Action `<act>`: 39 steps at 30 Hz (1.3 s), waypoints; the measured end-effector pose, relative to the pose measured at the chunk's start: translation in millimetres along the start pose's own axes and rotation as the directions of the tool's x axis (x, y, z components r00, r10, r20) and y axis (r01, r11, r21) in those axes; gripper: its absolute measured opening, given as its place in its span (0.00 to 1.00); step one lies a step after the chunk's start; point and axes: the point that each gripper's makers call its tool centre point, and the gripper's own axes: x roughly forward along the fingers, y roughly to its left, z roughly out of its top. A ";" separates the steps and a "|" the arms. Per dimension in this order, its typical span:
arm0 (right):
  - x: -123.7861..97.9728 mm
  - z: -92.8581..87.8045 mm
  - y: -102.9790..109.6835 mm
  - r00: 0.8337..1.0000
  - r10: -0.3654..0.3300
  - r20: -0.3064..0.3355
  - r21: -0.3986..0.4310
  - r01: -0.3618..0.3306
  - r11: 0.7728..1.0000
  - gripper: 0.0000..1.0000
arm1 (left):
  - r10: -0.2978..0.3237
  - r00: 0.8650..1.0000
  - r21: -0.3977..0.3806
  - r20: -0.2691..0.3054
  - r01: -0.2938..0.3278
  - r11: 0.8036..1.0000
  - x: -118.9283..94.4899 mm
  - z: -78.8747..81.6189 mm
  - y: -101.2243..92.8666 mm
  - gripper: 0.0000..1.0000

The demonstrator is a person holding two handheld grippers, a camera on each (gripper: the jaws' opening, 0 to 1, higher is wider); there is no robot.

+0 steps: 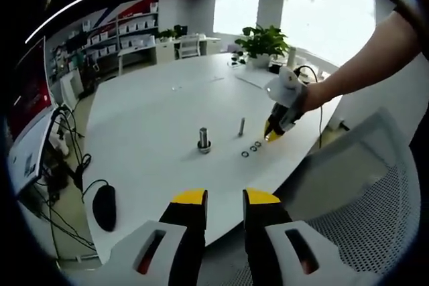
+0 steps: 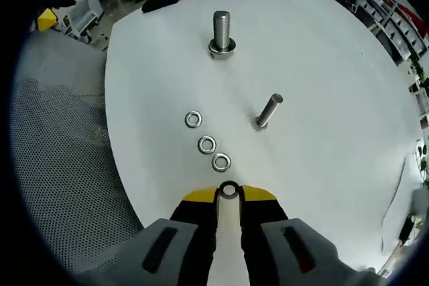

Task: Place the washer onto the threaded stud by aligning its center hole with the stud, sliding it down to the base, and recovering from edge contact or off-axis alignment until the washer reaches the visible bottom stop.

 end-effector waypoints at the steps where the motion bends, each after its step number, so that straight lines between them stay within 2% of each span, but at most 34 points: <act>1: -2.7 2.1 0.3 1.000 -0.004 0.003 -0.002 0.004 1.000 0.14 | -0.019 1.000 -0.009 0.016 0.019 1.000 -0.4 2.9 -3.3 0.19; 7: -14.6 24.1 -2.5 0.999 -0.015 0.029 -0.007 0.015 1.000 0.14 | -0.029 1.000 0.013 0.010 0.029 0.999 0.2 1.1 -6.2 0.19; 10: -20.1 36.7 -5.4 0.998 -0.036 0.044 -0.014 0.037 0.999 0.14 | -0.030 0.999 0.015 0.025 0.030 0.999 -1.1 3.7 -5.9 0.19; 13: -24.5 41.6 -5.7 0.997 -0.050 0.052 -0.019 0.051 0.999 0.14 | -0.038 0.999 0.001 0.028 0.038 0.999 -1.8 3.4 -7.1 0.19; 19: -38.0 55.8 -10.7 0.995 -0.074 0.070 -0.020 0.075 0.997 0.14 | -0.042 0.999 0.028 0.024 0.041 0.999 -2.0 4.3 -9.8 0.18; 23: -40.6 59.9 -14.6 0.992 -0.083 0.090 -0.024 0.085 0.996 0.14 | -0.035 0.999 0.013 0.027 0.035 0.999 -3.0 4.7 -9.1 0.18; 26: -42.9 63.3 -17.3 0.991 -0.087 0.104 -0.026 0.090 0.996 0.14 | -0.028 0.999 0.041 0.023 0.027 0.999 -2.6 4.9 -8.8 0.18; 39: -32.1 73.2 -27.0 0.991 -0.069 0.115 -0.070 0.077 0.995 0.14 | -0.006 1.000 0.055 -0.007 0.006 0.998 0.4 -1.6 -6.0 0.18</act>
